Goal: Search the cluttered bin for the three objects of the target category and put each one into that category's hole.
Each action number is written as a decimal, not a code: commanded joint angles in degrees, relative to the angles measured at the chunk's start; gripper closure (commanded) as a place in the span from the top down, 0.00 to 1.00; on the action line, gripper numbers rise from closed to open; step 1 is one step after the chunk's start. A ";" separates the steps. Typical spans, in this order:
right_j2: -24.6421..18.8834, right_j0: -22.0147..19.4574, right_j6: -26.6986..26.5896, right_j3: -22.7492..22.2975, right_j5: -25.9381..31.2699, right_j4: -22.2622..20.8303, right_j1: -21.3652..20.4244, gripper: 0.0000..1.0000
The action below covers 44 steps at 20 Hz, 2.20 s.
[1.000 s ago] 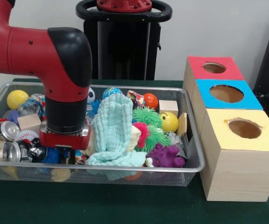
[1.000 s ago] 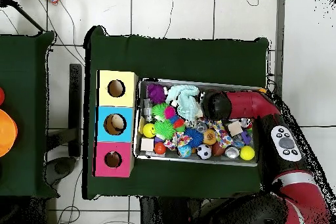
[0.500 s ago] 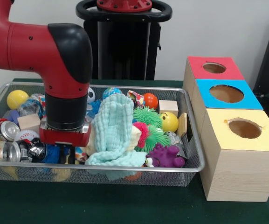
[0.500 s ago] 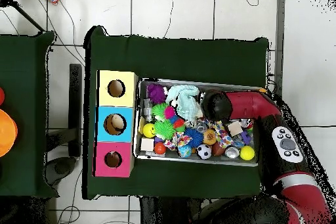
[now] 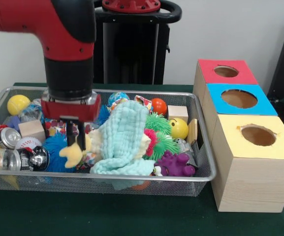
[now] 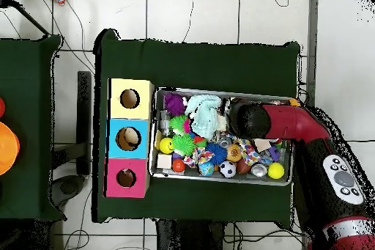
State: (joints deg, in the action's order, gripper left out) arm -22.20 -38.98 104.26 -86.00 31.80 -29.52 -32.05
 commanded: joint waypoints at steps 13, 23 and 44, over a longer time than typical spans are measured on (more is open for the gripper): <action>-1.93 2.95 1.89 -13.15 6.82 8.75 -12.98 0.00; 1.14 7.90 6.52 -17.72 12.30 13.78 -19.63 0.00; 9.13 20.18 12.38 -24.91 13.52 22.10 -28.57 0.00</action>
State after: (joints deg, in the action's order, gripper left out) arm -16.42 -20.42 104.27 -105.35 41.94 -10.34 -59.65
